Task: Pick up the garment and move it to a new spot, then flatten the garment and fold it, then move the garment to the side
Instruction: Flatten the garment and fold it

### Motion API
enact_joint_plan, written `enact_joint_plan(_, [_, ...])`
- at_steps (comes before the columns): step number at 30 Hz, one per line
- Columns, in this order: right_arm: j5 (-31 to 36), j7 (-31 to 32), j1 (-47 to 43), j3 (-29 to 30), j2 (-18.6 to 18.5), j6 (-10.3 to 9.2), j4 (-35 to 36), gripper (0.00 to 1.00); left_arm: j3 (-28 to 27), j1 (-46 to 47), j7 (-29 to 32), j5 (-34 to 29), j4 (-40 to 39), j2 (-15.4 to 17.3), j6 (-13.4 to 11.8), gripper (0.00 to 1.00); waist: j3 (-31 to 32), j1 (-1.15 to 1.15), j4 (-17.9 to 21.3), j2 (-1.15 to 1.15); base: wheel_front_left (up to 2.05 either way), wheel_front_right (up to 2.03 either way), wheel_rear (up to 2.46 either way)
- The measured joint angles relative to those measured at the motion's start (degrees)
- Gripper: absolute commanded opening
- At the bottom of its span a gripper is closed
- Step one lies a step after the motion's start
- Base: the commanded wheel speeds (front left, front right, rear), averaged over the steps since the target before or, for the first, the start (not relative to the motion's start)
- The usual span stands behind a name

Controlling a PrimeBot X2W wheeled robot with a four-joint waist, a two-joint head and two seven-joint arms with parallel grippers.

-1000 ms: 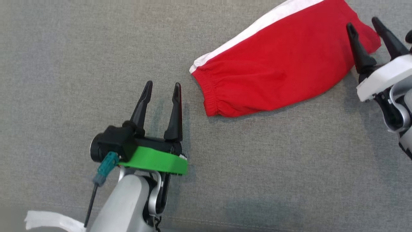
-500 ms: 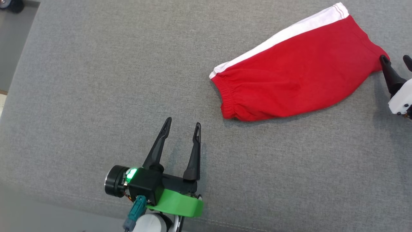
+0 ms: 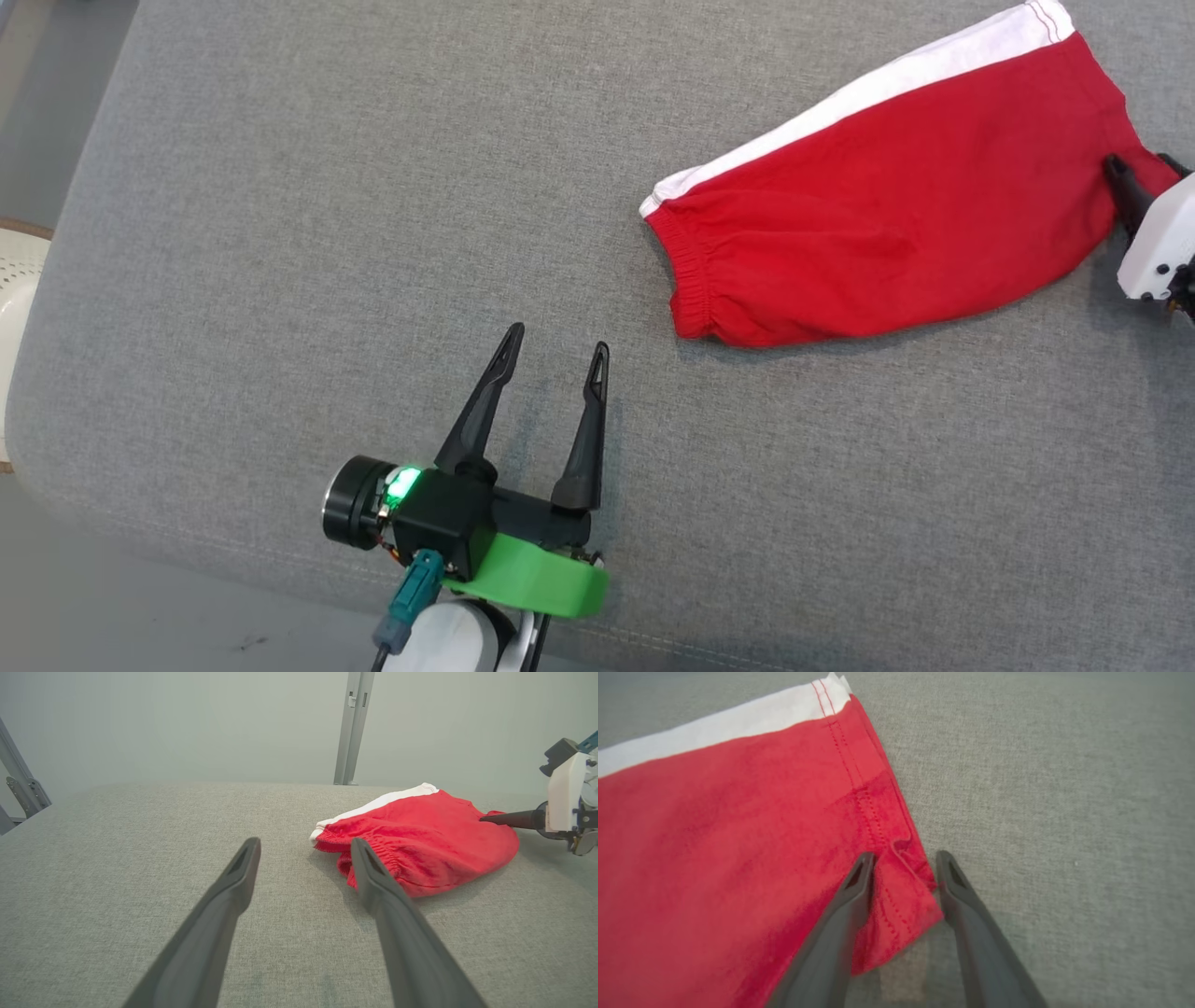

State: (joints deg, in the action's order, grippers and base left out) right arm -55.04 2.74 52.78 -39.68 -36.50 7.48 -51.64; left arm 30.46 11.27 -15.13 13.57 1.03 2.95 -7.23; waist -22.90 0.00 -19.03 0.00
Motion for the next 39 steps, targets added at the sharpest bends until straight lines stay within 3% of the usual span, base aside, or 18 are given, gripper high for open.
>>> enact_joint_plan(2, [-0.1,0.6,0.5,-0.7,0.7,0.00,-0.7,0.31,0.2,0.2,0.0,0.0,0.3,0.0,0.0,1.00,0.1,0.00,0.1,0.00,0.00,0.00,0.00])
enact_joint_plan(3, [-0.2,0.7,0.7,-1.1,1.0,0.00,-0.9,0.06,0.3,0.2,0.0,0.0,0.3,0.0,0.0,1.00,0.2,0.00,0.1,0.00,0.00,0.00,0.00])
enact_joint_plan(4, [-0.3,0.7,0.8,-1.5,1.2,0.00,-1.1,0.00,0.4,0.2,0.0,0.1,0.4,0.0,0.0,1.00,0.3,0.00,0.2,0.00,0.00,0.00,0.00])
enact_joint_plan(14, [-3.8,-5.9,-0.6,-2.6,2.5,0.01,-1.4,0.00,-0.5,0.1,0.0,-0.6,0.8,0.0,0.1,1.00,1.8,0.00,2.1,0.00,0.00,0.00,0.00])
enact_joint_plan(23, [-6.8,-13.9,-7.3,-4.1,0.8,0.02,3.0,0.00,-0.7,-0.2,0.0,-2.0,0.9,-0.1,1.0,1.00,4.1,0.00,6.0,0.00,0.00,0.00,0.00])
enact_joint_plan(30, [-9.5,-15.8,-12.0,-4.0,-0.3,0.02,4.7,0.00,-1.7,-1.4,0.0,-2.7,1.5,-0.1,1.2,1.00,6.2,0.00,9.3,0.00,0.00,0.00,0.00])
enact_joint_plan(39, [-8.7,-17.0,-11.1,-5.2,1.0,0.01,6.4,0.00,-2.2,-1.7,0.0,-3.2,2.5,-0.1,2.0,1.00,8.6,0.00,11.5,0.00,0.00,0.00,0.00])
